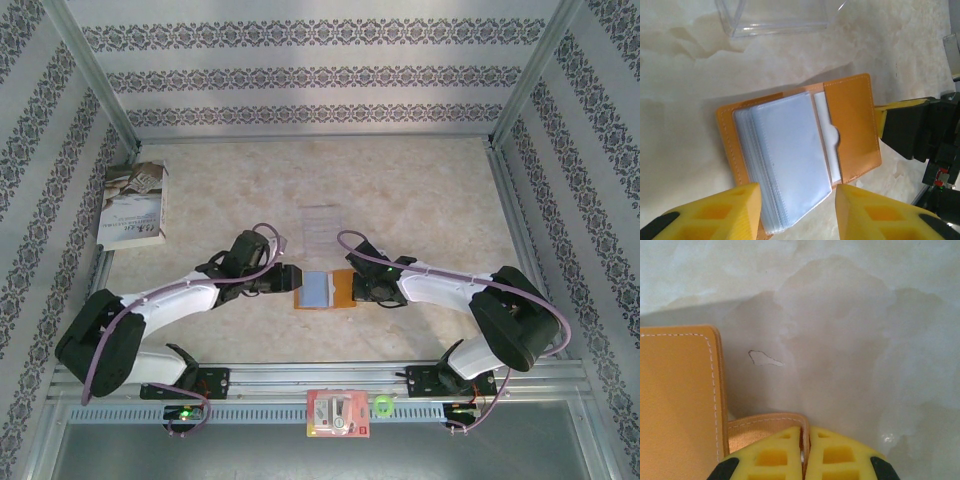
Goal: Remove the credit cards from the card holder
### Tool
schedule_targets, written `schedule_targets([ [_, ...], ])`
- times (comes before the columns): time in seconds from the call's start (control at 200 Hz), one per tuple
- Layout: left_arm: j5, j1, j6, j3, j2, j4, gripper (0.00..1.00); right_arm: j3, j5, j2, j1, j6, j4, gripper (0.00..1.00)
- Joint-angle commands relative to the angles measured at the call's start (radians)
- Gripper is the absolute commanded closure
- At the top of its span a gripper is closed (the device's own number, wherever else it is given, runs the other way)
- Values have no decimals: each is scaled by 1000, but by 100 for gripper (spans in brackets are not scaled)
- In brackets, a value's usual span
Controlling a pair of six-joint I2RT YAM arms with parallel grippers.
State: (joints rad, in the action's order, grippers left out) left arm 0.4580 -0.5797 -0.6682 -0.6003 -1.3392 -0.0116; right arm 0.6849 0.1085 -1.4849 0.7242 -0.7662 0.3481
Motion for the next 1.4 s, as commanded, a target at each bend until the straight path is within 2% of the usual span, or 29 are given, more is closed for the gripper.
schedule_targets([
  [0.0, -21, -16, 29, -14, -32, 22, 57, -46, 70, -58, -2, -25, -10, 100],
  [0.185, -56, -16, 42, -32, -76, 42, 57, -70, 48, -37, -3, -23, -53, 90],
  [0.39, -48, -55, 63, -74, -98, 46, 50, -74, 59, 44, -4, -10, -23, 66],
  [0.535, -62, -77, 85, -103, -112, 73, 50, -75, 88, 163, -7, 15, 31, 53],
  [0.655, -60, -82, 87, -114, -127, 76, 50, -63, 108, 295, -9, 61, 78, 47],
  [0.749, -61, -83, 88, -114, -128, 71, 50, -56, 64, 405, 0, 113, 60, 51],
  [0.829, -60, -83, 86, -112, -129, 66, 50, -47, -10, 440, 17, 141, 6, 56],
  [0.919, -52, -85, 81, -110, -135, 52, 49, -17, -192, 393, 28, 171, -89, 61],
  [1.054, -51, -85, 71, -111, -131, 50, 49, 35, -309, 257, 44, 155, -167, 72],
  [1.179, -84, -83, 71, -94, -92, 74, 48, 54, -311, 143, 40, 148, -169, 78],
  [1.394, -93, -61, 64, -40, -55, 74, 44, 1, -199, 17, 14, 103, -127, 90],
])
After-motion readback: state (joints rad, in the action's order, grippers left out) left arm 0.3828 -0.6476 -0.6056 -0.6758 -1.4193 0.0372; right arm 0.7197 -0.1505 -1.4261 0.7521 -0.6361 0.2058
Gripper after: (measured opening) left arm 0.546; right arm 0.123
